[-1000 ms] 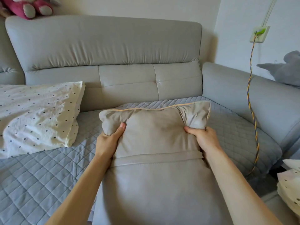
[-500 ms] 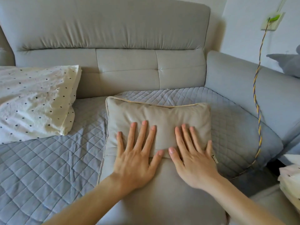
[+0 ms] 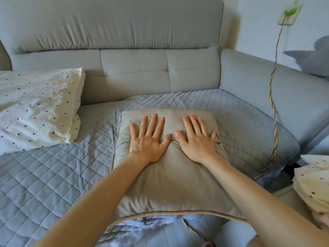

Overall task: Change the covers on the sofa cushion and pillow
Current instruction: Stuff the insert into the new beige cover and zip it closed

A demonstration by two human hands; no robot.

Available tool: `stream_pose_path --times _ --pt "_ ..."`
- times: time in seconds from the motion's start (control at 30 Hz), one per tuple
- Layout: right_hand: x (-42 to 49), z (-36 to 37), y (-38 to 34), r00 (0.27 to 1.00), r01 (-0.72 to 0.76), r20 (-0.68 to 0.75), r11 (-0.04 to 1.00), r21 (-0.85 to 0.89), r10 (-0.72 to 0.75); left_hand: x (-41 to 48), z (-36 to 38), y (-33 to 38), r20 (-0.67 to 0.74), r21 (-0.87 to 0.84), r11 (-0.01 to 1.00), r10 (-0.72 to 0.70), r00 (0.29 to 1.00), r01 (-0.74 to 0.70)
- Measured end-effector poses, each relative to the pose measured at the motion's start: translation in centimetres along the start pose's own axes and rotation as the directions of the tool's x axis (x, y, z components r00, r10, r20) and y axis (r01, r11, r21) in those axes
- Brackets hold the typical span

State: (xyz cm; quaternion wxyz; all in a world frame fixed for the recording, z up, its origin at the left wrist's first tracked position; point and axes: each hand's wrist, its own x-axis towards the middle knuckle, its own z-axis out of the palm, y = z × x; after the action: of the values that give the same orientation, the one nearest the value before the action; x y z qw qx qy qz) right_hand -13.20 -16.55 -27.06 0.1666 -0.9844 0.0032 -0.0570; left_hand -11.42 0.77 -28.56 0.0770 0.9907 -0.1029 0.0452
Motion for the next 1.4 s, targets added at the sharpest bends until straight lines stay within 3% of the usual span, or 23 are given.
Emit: stream_pose_path --times 0.1,0.17,0.23,0.3,0.33,0.37,0.43,0.5,0.53,0.6,0.67,0.73,0.83,0.9,0.97,1.0,1.03,1.1,1.13,1.2,1.27,1.33,1.4 --pt "-3.3 -2.9 0.5 0.989 -0.137 -0.017 0.950 0.282 0.147 -1.7 -1.7 -0.8 -0.016 -0.124 0.992 0.010 1.000 -0.012" --pt "-5.3 -4.7 1.9 0.956 -0.293 0.143 0.856 0.426 0.256 -2.8 -3.1 -1.7 -0.084 -0.211 0.977 -0.005 0.996 -0.013" --pt "-7.4 -5.7 3.7 0.907 -0.407 0.324 0.756 0.513 0.269 -4.3 -4.3 -2.1 -0.239 -0.273 0.962 -0.038 0.970 -0.030" --pt "-9.1 -5.7 4.9 0.886 -0.448 0.399 0.668 0.594 0.239 -6.4 -5.3 -1.9 -0.385 -0.353 0.935 -0.165 0.908 0.020" --pt "-9.6 -5.5 5.1 0.893 -0.438 0.389 0.641 0.630 0.227 -7.5 -5.6 -1.9 -0.386 -0.407 0.908 -0.270 0.882 0.100" --pt "-9.8 -5.1 5.3 0.903 -0.423 0.362 0.620 0.661 0.231 -8.6 -5.6 -2.1 -0.307 -0.471 0.856 -0.385 0.870 0.213" --pt "-9.8 -4.5 5.0 0.920 -0.390 0.290 0.565 0.727 0.262 -10.6 -5.2 -3.2 0.039 -0.626 0.632 -0.560 0.828 0.457" --pt "-9.3 -4.0 4.1 0.947 -0.292 0.164 0.534 0.794 0.276 -12.3 -4.9 -4.6 0.344 -0.746 0.336 -0.544 0.765 0.575" --pt "-9.1 -3.9 3.4 0.957 -0.236 0.096 0.543 0.806 0.273 -13.0 -5.0 -4.9 0.431 -0.772 0.247 -0.474 0.768 0.586" --pt "-8.6 -3.9 2.2 0.968 -0.154 -0.002 0.595 0.789 0.253 -13.2 -5.5 -5.3 0.485 -0.800 0.183 -0.366 0.794 0.572" --pt "-8.0 -4.4 1.0 0.969 -0.066 -0.103 0.637 0.768 0.224 -12.5 -6.0 -5.4 0.402 -0.853 0.169 -0.388 0.829 0.493" --pt "-6.8 -5.4 -0.2 0.954 -0.009 -0.196 0.671 0.742 0.229 -10.6 -6.8 -5.6 0.238 -0.911 0.202 -0.453 0.859 0.359" --pt "-3.5 -6.6 -1.0 0.928 -0.038 -0.245 0.724 0.688 0.281 -7.2 -8.3 -6.4 0.025 -0.901 0.360 -0.513 0.858 0.241" --pt "-1.2 -7.1 -0.9 0.950 -0.122 -0.169 0.813 0.570 0.262 -5.2 -8.5 -7.3 0.074 -0.814 0.451 -0.545 0.835 0.367" --pt "0.2 -6.1 -0.5 0.976 -0.180 -0.057 0.924 0.338 0.211 -4.0 -8.0 -8.1 0.144 -0.650 0.568 -0.561 0.815 0.505" --pt "0.6 -5.1 -0.5 0.981 -0.173 -0.056 0.963 0.206 0.188 -3.9 -7.7 -8.2 0.093 -0.576 0.644 -0.560 0.823 0.504" --pt "0.6 -4.2 -0.8 0.982 -0.137 -0.112 0.983 0.121 0.151 -4.1 -7.2 -8.2 -0.020 -0.516 0.737 -0.520 0.854 0.437" --pt "-0.4 -2.8 -1.4 0.950 0.050 -0.312 0.997 0.058 -0.029 -5.5 -6.6 -7.6 -0.314 -0.359 0.921 -0.270 0.910 0.149" --pt "-1.3 -2.4 -1.7 0.897 0.191 -0.409 0.981 0.019 -0.167 -6.4 -6.5 -7.2 -0.402 -0.233 0.972 -0.097 0.910 0.000" --pt "-2.7 -1.6 -1.6 0.773 0.400 -0.494 0.910 -0.108 -0.399 -7.7 -5.3 -7.0 -0.448 0.058 0.982 0.186 0.874 -0.179" --pt "-3.7 -0.4 -0.8 0.764 0.442 -0.381 0.852 -0.281 -0.521 -8.0 -3.5 -8.4 -0.389 0.252 0.952 0.264 0.883 -0.173" --pt "-4.1 1.2 0.0 0.831 0.368 -0.250 0.828 -0.422 -0.497 -7.9 -2.0 -10.2 -0.345 0.299 0.947 0.221 0.912 -0.116" --pt "-3.9 2.6 0.5 0.856 0.290 -0.267 0.839 -0.460 -0.442 -8.4 -0.2 -10.4 -0.380 0.392 0.908 0.305 0.873 -0.146"
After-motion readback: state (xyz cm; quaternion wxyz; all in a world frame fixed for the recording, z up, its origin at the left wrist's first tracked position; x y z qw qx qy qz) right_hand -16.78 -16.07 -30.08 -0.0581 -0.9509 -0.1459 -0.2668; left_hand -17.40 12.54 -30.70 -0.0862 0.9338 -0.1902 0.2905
